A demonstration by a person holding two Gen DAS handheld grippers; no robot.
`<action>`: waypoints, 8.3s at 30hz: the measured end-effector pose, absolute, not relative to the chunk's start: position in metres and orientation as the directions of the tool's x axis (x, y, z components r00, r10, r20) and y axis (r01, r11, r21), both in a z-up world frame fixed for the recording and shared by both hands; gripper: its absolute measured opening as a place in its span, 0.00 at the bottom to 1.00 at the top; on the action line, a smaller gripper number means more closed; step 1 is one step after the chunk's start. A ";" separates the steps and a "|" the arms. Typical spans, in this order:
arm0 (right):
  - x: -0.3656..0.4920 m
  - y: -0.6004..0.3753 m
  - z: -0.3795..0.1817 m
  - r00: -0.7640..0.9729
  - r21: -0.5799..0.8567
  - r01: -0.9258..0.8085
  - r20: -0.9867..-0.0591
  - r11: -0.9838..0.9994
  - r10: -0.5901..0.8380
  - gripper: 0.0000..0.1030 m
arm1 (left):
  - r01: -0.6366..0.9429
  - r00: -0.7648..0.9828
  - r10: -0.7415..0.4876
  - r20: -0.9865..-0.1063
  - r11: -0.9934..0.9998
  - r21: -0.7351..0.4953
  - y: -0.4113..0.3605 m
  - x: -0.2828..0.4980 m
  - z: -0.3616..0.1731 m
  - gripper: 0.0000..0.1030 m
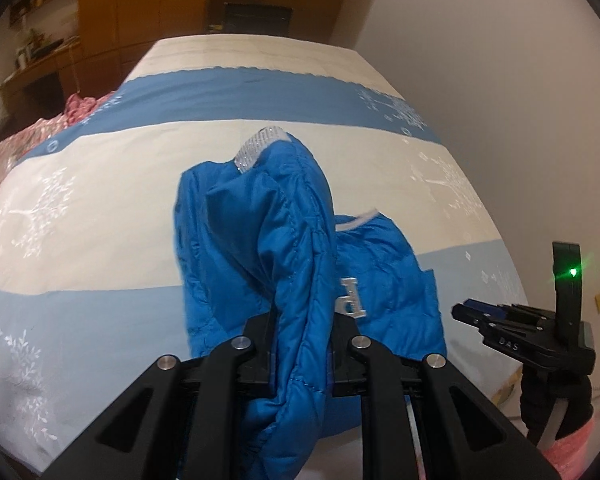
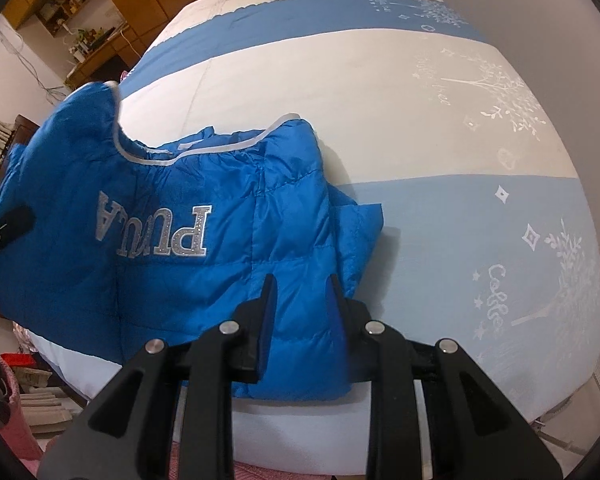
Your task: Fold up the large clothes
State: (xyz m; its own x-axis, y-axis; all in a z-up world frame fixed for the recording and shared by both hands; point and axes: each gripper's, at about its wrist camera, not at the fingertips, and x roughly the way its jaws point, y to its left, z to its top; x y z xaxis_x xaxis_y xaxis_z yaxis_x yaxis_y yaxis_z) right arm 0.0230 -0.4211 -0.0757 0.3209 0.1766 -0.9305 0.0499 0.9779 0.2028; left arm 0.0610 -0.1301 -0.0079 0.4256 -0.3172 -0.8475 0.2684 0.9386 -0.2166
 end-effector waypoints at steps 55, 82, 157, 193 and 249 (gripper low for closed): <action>0.090 -0.356 -0.067 0.176 0.357 -0.008 -0.919 0.934 0.353 0.73 | 0.135 0.381 -0.266 -0.886 0.964 -0.231 -0.075 0.087 -0.056 0.35; 0.080 -0.349 -0.010 0.292 0.356 -0.160 -0.874 0.921 0.389 0.09 | 0.181 0.379 -0.328 -0.865 0.943 -0.278 -0.085 0.083 -0.056 0.35; 0.080 -0.386 -0.074 0.354 0.267 -0.041 -0.897 0.963 0.264 0.08 | 0.236 0.431 -0.300 -0.851 0.948 -0.215 -0.159 0.090 -0.060 0.33; 0.029 -0.403 -0.134 0.307 0.337 0.046 -0.900 0.940 0.308 0.11 | 0.217 0.378 -0.249 -0.892 0.960 -0.176 -0.167 0.045 -0.117 0.36; 0.025 -0.457 -0.154 0.208 0.498 0.100 -0.857 0.862 0.471 0.82 | 0.167 0.162 -0.472 -0.867 0.879 -0.447 -0.110 0.056 -0.132 0.66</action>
State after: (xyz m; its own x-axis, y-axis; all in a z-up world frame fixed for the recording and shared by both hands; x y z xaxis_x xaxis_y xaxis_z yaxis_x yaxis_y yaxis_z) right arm 0.0247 -0.4568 -0.1543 0.2081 0.4710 -0.8572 0.1000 0.8616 0.4977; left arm 0.0558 -0.1095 -0.1318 0.1619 -0.4719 -0.8667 0.1667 0.8787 -0.4473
